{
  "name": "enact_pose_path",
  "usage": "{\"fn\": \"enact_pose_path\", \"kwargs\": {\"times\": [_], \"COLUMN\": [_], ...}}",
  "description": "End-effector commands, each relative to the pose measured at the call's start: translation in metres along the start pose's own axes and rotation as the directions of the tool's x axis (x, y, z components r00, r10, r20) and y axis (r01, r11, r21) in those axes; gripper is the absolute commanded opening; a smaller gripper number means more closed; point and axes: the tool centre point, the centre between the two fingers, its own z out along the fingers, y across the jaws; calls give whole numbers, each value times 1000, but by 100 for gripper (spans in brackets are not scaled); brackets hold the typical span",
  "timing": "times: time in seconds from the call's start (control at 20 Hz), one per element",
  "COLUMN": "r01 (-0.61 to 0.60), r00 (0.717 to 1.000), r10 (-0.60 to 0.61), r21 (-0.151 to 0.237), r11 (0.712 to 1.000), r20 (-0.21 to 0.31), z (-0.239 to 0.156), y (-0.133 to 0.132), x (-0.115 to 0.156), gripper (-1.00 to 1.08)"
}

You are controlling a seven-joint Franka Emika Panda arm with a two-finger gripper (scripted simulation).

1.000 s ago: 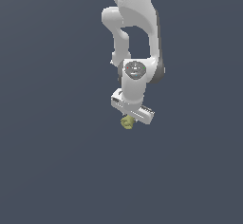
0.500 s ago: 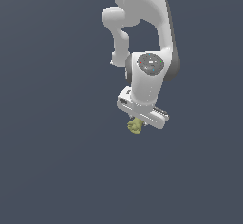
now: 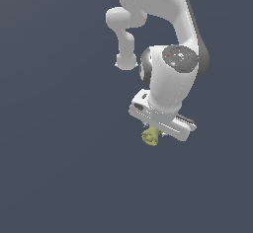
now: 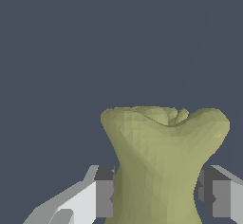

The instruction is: Pick up the object and move it to a goal position.

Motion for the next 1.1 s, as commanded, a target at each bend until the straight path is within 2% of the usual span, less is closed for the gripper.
{"fn": "enact_pose_path", "kwargs": {"times": [0.0, 0.55, 1.05], "r01": [0, 0, 0], "r00": [1000, 1000, 1000], "r10": [0, 0, 0], "r21": [0, 0, 1], "r11": [1000, 1000, 1000], "r20": [0, 1, 1], "z": [-11, -45, -58], "y": [-10, -46, -60], "x": [5, 24, 32], "gripper": [-100, -100, -100]}}
